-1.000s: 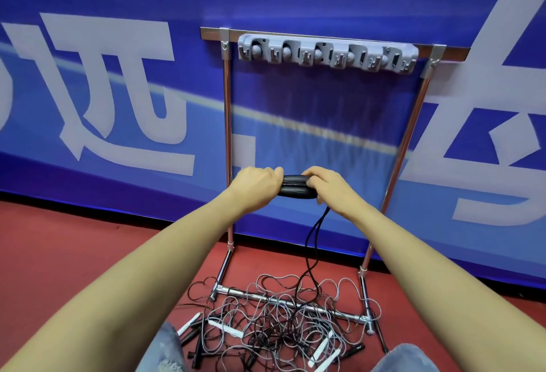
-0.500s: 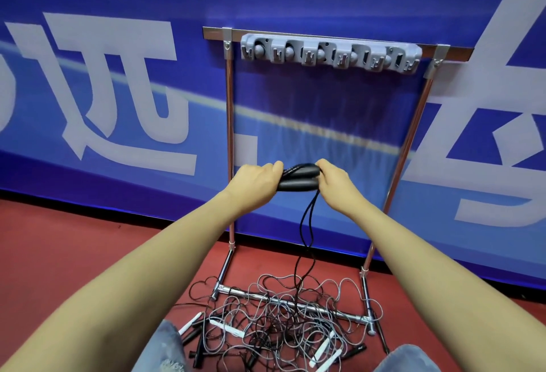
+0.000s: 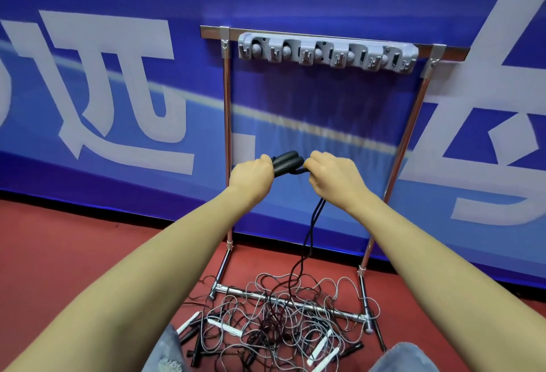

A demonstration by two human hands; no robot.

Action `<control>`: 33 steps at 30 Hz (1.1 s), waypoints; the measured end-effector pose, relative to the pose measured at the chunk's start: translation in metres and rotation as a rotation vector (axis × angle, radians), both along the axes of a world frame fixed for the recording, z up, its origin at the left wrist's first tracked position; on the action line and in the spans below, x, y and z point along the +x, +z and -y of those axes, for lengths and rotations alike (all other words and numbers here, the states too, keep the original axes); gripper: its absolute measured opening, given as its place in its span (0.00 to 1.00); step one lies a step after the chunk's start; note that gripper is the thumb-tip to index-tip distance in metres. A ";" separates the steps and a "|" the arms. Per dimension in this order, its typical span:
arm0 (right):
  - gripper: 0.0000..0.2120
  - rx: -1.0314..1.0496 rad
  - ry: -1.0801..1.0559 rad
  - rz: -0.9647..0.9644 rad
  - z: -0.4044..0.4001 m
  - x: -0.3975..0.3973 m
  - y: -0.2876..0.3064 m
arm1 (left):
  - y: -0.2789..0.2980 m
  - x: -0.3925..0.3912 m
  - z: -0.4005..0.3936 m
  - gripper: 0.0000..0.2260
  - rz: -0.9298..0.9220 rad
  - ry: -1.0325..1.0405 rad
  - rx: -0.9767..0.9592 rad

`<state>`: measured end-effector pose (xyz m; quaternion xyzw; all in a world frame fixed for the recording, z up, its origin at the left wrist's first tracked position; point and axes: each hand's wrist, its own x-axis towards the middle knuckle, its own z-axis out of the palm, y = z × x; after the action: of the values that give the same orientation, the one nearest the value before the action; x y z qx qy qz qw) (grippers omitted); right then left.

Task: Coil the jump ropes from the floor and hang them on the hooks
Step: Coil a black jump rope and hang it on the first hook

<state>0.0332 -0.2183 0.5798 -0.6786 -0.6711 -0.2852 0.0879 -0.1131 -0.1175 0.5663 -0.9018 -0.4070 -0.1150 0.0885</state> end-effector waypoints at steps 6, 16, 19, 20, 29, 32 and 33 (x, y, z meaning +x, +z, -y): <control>0.07 0.130 -0.045 -0.483 -0.003 -0.004 0.008 | 0.008 -0.008 -0.008 0.07 -0.211 -0.214 0.137; 0.13 -0.051 -0.116 -1.051 -0.013 0.012 0.009 | 0.014 -0.019 -0.009 0.02 -0.021 -0.693 0.397; 0.06 0.001 -0.068 -1.108 -0.007 0.011 0.005 | 0.019 -0.017 -0.004 0.07 0.092 -0.670 0.429; 0.06 0.004 -0.051 -1.079 -0.006 0.011 0.004 | 0.021 -0.016 -0.001 0.08 0.134 -0.637 0.409; 0.05 -0.160 0.018 -1.248 0.000 -0.004 0.005 | 0.019 0.015 0.029 0.05 0.235 -0.092 -0.004; 0.06 -0.256 0.061 -1.222 0.006 -0.010 0.001 | 0.018 0.018 0.023 0.07 0.206 0.036 -0.053; 0.06 -0.272 0.071 -1.201 0.008 -0.011 0.001 | 0.017 0.018 0.019 0.08 0.177 0.062 -0.063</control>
<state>0.0223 -0.2268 0.5810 -0.7031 -0.5569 0.2381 0.3727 -0.0955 -0.1369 0.5833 -0.8773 -0.4445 -0.1788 0.0274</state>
